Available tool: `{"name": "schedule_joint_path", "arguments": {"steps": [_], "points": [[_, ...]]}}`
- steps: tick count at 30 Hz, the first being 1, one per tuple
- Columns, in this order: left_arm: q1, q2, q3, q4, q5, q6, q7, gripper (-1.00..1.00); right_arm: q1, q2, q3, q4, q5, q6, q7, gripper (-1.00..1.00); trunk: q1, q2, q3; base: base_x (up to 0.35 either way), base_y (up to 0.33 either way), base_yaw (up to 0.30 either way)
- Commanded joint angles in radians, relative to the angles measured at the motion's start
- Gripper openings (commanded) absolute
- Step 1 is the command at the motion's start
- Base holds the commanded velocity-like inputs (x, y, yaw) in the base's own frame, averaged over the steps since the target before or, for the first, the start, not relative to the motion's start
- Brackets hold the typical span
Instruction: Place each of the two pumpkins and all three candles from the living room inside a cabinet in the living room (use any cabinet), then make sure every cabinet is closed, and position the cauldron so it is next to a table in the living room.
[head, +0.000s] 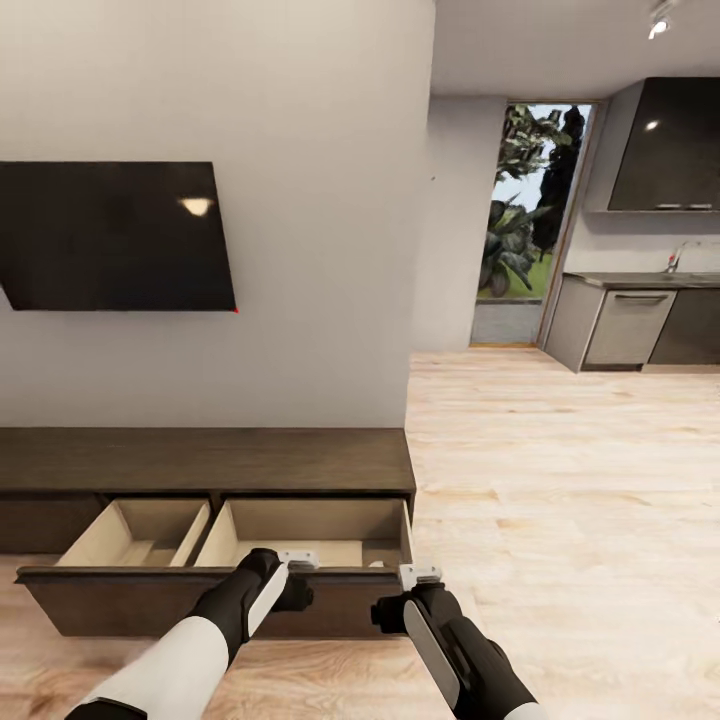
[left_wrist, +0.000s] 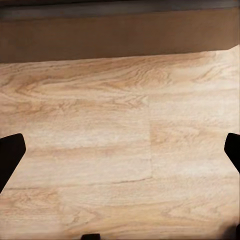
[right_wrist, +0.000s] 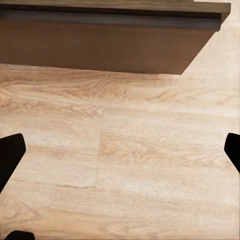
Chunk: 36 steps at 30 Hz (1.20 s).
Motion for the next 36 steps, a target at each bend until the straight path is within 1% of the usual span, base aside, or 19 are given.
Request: {"name": "schedule_joint_path", "arguments": {"steps": [1,15,23,24,25,26,29,33,36], "points": [[0.000,0.001,-0.007,-0.001,0.011,0.004,0.008,1.00,-0.001,0.000,0.002,-0.001,-0.010,0.002,-0.010,1.00,-0.004,0.007,0.002,-0.034,0.000,0.000],[0.000,0.001,-0.003,0.005,0.012,0.003,0.008,1.00,-0.001,0.000,0.004,-0.001,-0.010,0.002,-0.010,1.00,-0.058,0.105,0.045,-0.025,0.012,0.006],[0.000,0.001,-0.004,-0.002,0.012,0.002,0.005,1.00,-0.001,0.002,0.005,-0.001,-0.011,0.002,-0.010,1.00,-0.058,0.105,0.036,-0.005,0.003,0.114],[0.000,0.001,-0.003,-0.002,0.012,0.002,0.005,1.00,-0.001,0.002,0.008,-0.001,-0.011,0.002,-0.010,1.00,-0.058,0.105,0.035,-0.001,0.001,0.067],[0.000,0.001,-0.001,-0.003,0.013,0.002,0.005,1.00,-0.001,0.003,0.027,-0.001,-0.011,0.002,-0.010,1.00,-0.058,0.105,0.033,0.000,0.000,-0.015],[0.000,0.002,0.000,-0.003,0.012,0.002,0.005,1.00,-0.001,0.003,0.038,0.000,-0.011,0.002,-0.010,1.00,-0.058,0.105,0.032,0.000,0.000,-0.013],[0.000,0.002,0.001,-0.004,0.012,0.001,0.005,1.00,-0.001,0.003,0.053,-0.001,-0.011,0.002,-0.010,1.00,-0.058,0.105,0.029,0.000,0.002,-0.007],[0.000,0.002,0.001,-0.004,0.012,-0.002,0.004,1.00,-0.001,0.003,0.059,-0.001,-0.011,0.002,-0.010,1.00,-0.058,0.105,0.028,-0.020,0.108,0.017],[0.000,0.002,0.001,-0.004,0.012,-0.003,0.001,1.00,-0.001,0.003,0.060,-0.001,-0.012,0.002,-0.011,1.00,-0.058,0.105,0.027,-0.034,0.124,0.158]]}}
